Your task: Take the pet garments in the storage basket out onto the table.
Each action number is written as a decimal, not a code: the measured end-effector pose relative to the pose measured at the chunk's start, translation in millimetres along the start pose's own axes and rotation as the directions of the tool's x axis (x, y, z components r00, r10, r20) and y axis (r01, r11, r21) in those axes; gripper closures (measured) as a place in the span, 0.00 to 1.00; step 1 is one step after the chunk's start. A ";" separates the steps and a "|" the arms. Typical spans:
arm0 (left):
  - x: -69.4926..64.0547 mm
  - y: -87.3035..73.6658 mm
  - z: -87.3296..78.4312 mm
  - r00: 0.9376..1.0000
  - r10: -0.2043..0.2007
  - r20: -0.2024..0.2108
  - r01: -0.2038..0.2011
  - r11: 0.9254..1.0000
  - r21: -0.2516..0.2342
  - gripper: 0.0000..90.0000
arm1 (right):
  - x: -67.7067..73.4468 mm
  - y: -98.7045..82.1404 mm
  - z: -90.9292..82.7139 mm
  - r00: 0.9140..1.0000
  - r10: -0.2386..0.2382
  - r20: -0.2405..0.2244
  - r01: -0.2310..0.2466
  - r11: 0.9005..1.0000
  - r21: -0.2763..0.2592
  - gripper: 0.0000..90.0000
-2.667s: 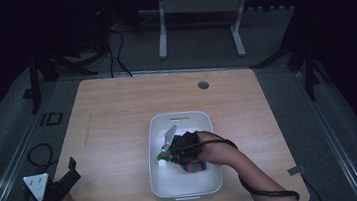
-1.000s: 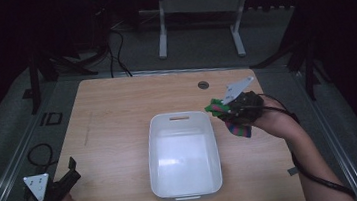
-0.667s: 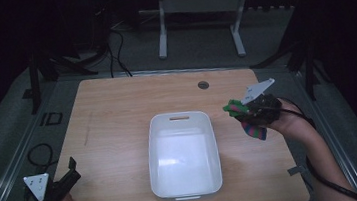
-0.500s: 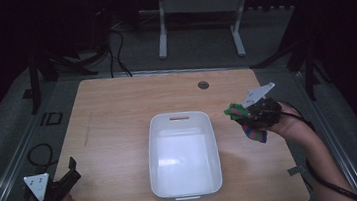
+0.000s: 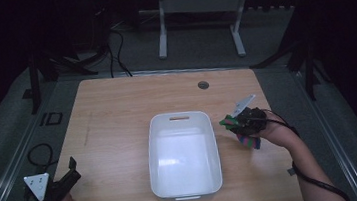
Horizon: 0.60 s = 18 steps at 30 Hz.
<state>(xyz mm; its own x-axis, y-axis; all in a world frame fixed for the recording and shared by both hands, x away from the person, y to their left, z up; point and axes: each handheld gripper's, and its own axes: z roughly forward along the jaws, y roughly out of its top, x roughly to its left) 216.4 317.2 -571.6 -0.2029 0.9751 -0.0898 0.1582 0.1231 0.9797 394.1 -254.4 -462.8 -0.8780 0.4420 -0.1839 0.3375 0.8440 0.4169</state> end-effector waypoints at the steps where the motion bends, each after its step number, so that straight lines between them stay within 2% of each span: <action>1: -0.1 0.0 0.0 1.000 0.001 0.000 -0.001 1.000 0.000 0.02 | -0.4 -0.5 4.5 1.000 0.003 -0.001 -0.003 1.000 0.004 0.74; 7: 0.0 0.1 0.3 1.000 -0.001 0.001 0.001 1.000 0.002 0.02 | -2.8 -4.3 28.7 1.000 0.018 -0.009 -0.018 1.000 0.002 0.74; 15: 0.0 0.1 0.3 1.000 0.001 0.004 -0.001 1.000 0.002 0.02 | -1.9 -13.5 53.3 0.999 0.014 -0.032 -0.013 0.999 0.045 0.71; 18: 0.0 0.1 0.2 1.000 0.003 0.004 -0.003 1.000 0.002 0.02 | -0.7 -19.7 62.5 0.999 0.030 -0.045 -0.028 0.998 0.050 0.68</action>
<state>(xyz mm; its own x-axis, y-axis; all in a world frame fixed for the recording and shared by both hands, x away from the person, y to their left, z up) 216.6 317.2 -571.6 -0.1987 0.9762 -0.0874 0.1604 0.1203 0.9797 409.2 -252.3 -526.5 -0.8817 0.4531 -0.1313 0.3782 0.8454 0.3771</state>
